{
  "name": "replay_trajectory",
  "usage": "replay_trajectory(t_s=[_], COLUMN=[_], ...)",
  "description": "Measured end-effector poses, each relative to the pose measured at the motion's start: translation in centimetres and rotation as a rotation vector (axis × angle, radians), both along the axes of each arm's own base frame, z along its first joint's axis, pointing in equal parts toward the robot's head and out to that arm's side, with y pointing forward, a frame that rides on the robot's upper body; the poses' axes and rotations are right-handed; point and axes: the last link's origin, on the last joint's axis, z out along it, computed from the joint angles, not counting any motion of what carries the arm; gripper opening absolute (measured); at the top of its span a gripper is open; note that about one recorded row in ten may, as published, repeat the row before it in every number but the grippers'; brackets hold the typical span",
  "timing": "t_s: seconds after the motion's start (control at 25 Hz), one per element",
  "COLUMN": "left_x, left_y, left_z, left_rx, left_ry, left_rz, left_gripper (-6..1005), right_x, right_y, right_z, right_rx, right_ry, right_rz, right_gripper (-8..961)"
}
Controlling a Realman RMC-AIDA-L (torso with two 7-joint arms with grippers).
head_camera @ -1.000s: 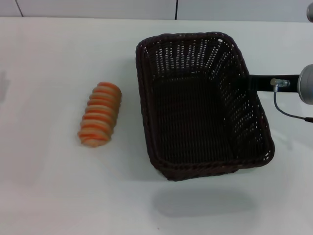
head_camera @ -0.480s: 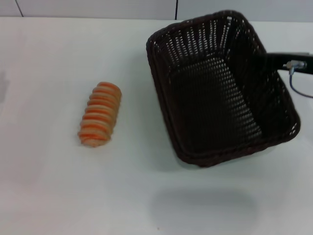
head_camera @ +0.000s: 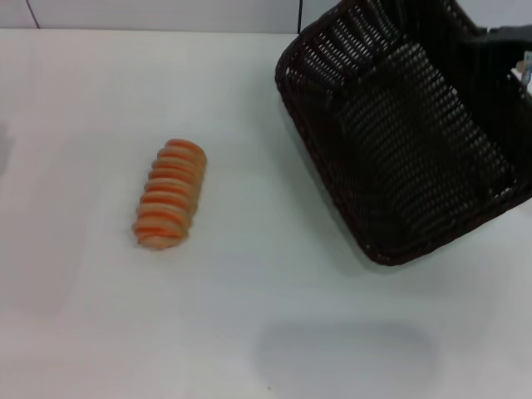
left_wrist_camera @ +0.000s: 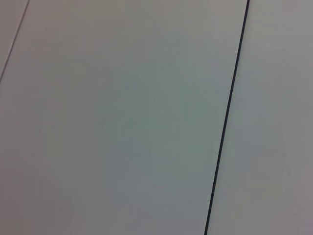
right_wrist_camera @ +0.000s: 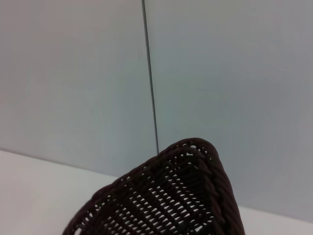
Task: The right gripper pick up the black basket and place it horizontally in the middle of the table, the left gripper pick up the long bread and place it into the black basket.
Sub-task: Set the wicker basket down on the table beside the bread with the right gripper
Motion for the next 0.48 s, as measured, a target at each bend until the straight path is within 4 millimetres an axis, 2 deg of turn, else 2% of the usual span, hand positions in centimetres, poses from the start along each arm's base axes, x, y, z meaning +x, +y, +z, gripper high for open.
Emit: replay_trajectory(t_s=[0.28, 0.48], left_x=[0.1, 0.2], left_y=[0.0, 0.2], left_z=[0.0, 0.1], left_rx=[0.006, 0.007], left_ry=[-0.007, -0.013], left_rz=[-0.005, -0.008], left_gripper=[774, 774], right_x=[-0.7, -1.9], right_y=[0.2, 0.2], right_z=[0.5, 0.6], right_rx=[0.005, -0.010], right_ry=[-0.037, -0.036], right_rz=[0.060, 0.142], right_gripper=[197, 197])
